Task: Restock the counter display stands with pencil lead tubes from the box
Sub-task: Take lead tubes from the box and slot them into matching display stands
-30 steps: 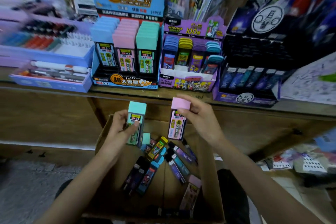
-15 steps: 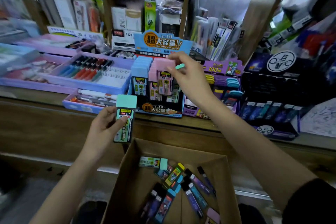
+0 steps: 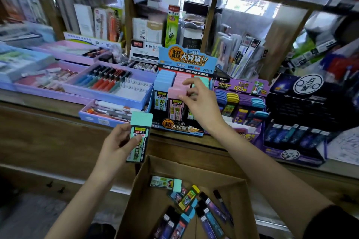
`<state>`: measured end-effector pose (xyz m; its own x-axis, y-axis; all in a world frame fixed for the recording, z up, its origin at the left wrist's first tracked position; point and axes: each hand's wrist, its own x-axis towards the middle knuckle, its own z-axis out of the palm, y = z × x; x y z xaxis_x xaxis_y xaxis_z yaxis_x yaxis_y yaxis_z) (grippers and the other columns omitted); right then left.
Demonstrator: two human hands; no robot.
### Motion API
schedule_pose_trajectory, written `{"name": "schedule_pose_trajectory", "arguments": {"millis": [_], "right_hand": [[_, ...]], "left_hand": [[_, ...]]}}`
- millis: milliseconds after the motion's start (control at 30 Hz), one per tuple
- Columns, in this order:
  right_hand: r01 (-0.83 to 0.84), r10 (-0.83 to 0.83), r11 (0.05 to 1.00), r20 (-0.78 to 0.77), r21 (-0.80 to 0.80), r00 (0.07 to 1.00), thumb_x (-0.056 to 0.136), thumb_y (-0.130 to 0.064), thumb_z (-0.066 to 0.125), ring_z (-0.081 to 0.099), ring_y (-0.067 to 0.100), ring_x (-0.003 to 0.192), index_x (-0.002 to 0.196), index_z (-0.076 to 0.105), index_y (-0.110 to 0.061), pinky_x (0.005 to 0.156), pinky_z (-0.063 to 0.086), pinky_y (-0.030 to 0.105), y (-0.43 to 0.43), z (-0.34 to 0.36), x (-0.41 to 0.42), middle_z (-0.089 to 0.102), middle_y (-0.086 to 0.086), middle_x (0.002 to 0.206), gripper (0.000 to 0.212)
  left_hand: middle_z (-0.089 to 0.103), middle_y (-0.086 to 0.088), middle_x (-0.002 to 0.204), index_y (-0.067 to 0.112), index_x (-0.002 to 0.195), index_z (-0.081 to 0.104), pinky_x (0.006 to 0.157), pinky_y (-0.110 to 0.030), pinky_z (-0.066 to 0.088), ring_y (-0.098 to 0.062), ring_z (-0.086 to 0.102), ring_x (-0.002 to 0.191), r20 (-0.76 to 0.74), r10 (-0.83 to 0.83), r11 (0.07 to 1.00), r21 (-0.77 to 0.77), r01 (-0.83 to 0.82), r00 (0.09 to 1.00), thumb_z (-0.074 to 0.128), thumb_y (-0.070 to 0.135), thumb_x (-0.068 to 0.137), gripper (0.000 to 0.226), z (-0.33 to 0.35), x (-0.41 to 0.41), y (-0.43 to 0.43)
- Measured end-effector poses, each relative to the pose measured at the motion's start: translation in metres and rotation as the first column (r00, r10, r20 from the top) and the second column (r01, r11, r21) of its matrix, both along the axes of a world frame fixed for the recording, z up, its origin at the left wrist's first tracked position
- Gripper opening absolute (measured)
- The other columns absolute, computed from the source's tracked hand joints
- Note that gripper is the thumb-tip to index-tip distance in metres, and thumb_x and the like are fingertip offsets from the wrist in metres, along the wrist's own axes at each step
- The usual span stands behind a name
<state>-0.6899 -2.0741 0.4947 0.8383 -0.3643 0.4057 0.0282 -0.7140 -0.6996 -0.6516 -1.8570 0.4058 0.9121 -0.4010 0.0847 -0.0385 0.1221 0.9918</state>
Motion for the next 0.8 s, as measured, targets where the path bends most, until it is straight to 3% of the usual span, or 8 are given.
{"name": "schedule_pose_trajectory", "arguments": {"millis": [67,200,367,433,500,600,700,800], "right_hand": [[0.027,-0.029,0.99,-0.012,-0.138,1.0,0.09,-0.02,0.061,0.063,0.02,0.083,0.108,0.053,-0.018,0.075,0.053,0.037,-0.001,-0.007,-0.002,0.06,0.001,0.093,0.02],[0.092,-0.065,0.888,0.075,-0.45,0.995,0.092,-0.017,0.057,0.058,0.024,0.082,0.104,0.059,-0.009,0.066,0.048,0.034,-0.005,-0.012,-0.003,0.054,0.007,0.1,0.015],[0.076,-0.079,0.885,0.014,-0.459,0.997,0.095,-0.019,0.051,0.051,0.02,0.098,0.123,0.058,-0.011,0.076,0.048,0.035,-0.006,-0.002,-0.012,0.045,0.004,0.109,0.03],[0.06,-0.064,0.917,0.002,-0.393,0.998,0.096,-0.026,0.049,0.048,0.014,0.104,0.131,0.051,-0.015,0.082,0.045,0.03,-0.001,-0.001,-0.024,0.043,0.0,0.113,0.036],[-0.036,0.034,0.989,-0.018,-0.142,0.999,0.096,-0.036,0.046,0.051,0.003,0.1,0.131,0.05,-0.019,0.085,0.042,0.022,0.009,-0.002,-0.038,0.045,-0.007,0.112,0.039],[-0.204,0.215,0.947,-0.018,0.247,0.976,0.095,-0.04,0.047,0.057,0.0,0.098,0.119,0.052,-0.032,0.083,0.047,0.02,0.027,-0.008,-0.054,0.057,-0.015,0.108,0.026],[-0.184,0.189,0.955,0.004,0.233,0.982,0.094,-0.029,0.054,0.059,0.005,0.091,0.109,0.05,-0.036,0.083,0.052,0.03,0.031,-0.01,-0.062,0.058,-0.016,0.103,0.018],[-0.153,0.156,0.964,0.005,0.216,0.988,0.09,-0.018,0.06,0.061,0.015,0.089,0.102,0.053,-0.03,0.077,0.055,0.033,0.018,0.003,-0.065,0.06,-0.009,0.1,0.018]], "left_hand": [[0.073,0.01,0.096,0.022,0.101,0.06,0.061,-0.014,0.052,-0.004,0.068,0.089,-0.001,-0.014,1.0,0.005,0.014,1.0,0.062,0.008,0.085,0.021,0.0,-0.001,0.0],[0.074,0.008,0.095,0.02,0.101,0.06,0.061,-0.015,0.053,-0.006,0.068,0.088,0.004,-0.022,1.0,0.016,0.022,1.0,0.061,0.008,0.085,0.02,0.001,-0.004,-0.003],[0.073,0.003,0.096,0.017,0.104,0.058,0.061,-0.016,0.053,-0.007,0.068,0.09,0.015,-0.045,0.999,0.01,0.045,0.999,0.061,0.008,0.086,0.02,0.011,-0.01,-0.013],[0.072,0.001,0.1,0.017,0.103,0.057,0.063,-0.016,0.053,-0.007,0.066,0.094,0.032,-0.053,0.999,-0.002,0.053,0.998,0.062,0.007,0.086,0.02,0.017,-0.012,-0.019],[0.07,0.0,0.104,0.016,0.107,0.056,0.067,-0.017,0.053,-0.009,0.065,0.098,0.063,-0.065,0.998,0.0,0.065,0.996,0.062,0.008,0.086,0.023,0.024,-0.014,-0.026],[0.071,0.0,0.101,0.016,0.105,0.056,0.068,-0.018,0.054,-0.01,0.066,0.094,0.133,-0.115,0.993,-0.017,0.119,0.984,0.061,0.006,0.085,0.023,0.033,-0.02,-0.038],[0.071,0.002,0.096,0.021,0.102,0.058,0.072,-0.018,0.053,-0.008,0.066,0.092,0.224,-0.183,0.982,0.001,0.188,0.957,0.06,0.003,0.086,0.024,0.04,-0.026,-0.05],[0.065,0.014,0.102,0.024,0.11,0.055,0.076,-0.009,0.047,0.005,0.059,0.096,0.434,-0.22,0.966,0.219,0.134,0.874,0.059,0.015,0.089,0.023,0.043,-0.026,-0.057]]}}
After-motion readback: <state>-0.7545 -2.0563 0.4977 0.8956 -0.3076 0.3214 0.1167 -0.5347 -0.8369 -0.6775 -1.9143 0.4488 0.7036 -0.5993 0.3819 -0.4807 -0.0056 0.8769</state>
